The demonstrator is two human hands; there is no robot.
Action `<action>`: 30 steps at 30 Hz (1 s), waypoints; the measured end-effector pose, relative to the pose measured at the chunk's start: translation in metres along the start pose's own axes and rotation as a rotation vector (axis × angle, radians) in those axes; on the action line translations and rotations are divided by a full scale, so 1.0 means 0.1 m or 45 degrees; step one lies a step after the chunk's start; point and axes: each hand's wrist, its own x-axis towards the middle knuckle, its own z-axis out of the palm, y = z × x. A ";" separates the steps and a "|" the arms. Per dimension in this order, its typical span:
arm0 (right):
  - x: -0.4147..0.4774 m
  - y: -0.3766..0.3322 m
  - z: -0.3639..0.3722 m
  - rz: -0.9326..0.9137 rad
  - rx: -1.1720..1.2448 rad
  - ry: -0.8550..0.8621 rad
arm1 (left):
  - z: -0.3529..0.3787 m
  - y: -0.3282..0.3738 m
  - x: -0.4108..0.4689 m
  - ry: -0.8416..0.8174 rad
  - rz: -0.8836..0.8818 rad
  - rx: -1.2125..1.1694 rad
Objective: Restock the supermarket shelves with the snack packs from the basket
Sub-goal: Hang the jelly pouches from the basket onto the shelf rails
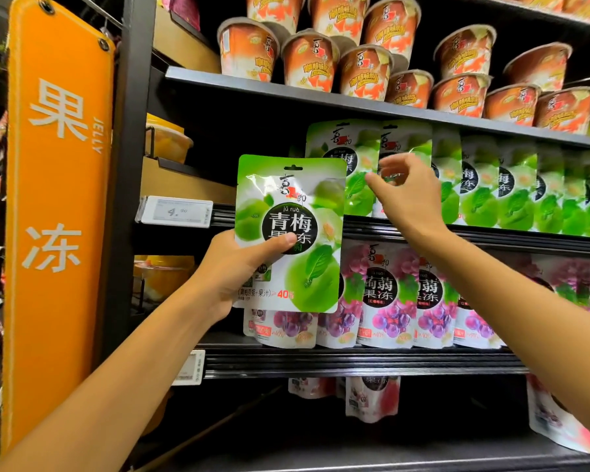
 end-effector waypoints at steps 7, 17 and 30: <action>-0.55 -0.38 0.02 0.203 0.647 -0.897 | 0.05 0.34 0.22 0.100 0.113 -0.070; -0.09 -0.53 0.38 0.749 0.775 -0.501 | 0.06 0.53 0.48 0.465 0.644 0.904; 0.04 -0.48 0.66 0.394 0.203 -0.368 | 0.16 0.09 0.55 0.165 0.725 1.760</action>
